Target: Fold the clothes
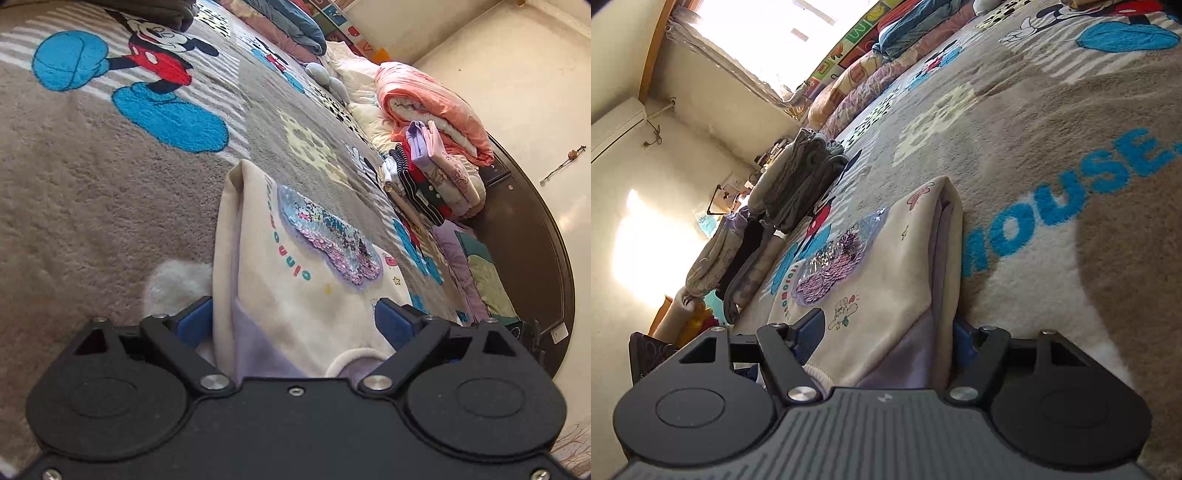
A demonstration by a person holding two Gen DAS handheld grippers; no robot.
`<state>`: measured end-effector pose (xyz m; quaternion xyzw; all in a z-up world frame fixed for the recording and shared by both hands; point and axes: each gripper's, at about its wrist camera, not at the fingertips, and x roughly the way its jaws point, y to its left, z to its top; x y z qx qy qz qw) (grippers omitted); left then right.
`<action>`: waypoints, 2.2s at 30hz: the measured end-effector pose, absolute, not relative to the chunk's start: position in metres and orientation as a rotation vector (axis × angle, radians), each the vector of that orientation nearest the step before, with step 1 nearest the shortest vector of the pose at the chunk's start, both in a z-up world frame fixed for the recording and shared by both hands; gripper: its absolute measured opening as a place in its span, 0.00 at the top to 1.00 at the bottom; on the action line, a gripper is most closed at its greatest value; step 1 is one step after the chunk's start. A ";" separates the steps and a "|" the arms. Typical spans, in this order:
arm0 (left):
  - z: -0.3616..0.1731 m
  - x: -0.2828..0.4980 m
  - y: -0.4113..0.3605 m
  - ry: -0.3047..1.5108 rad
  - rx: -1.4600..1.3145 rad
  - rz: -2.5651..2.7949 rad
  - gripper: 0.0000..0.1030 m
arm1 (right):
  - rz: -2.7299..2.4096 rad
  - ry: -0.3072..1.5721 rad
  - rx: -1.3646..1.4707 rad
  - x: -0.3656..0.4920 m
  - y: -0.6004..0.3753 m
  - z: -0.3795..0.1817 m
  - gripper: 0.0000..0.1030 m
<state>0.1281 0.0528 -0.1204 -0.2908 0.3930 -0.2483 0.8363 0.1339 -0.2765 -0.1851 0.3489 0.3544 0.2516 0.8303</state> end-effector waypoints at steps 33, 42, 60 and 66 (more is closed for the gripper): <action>-0.114 0.067 0.171 0.711 -0.780 -0.299 0.28 | 0.652 0.777 0.775 0.170 -0.215 -0.177 0.40; -0.121 0.078 0.153 0.696 -0.741 -0.295 0.46 | 0.698 0.738 0.753 0.150 -0.201 -0.184 0.36; 0.019 0.007 0.258 0.218 -0.851 -0.119 0.83 | 1.084 0.578 0.766 0.195 -0.086 -0.047 0.73; 0.061 -0.022 0.344 0.093 -0.886 0.023 0.83 | 1.303 0.593 0.766 0.222 0.028 0.009 0.73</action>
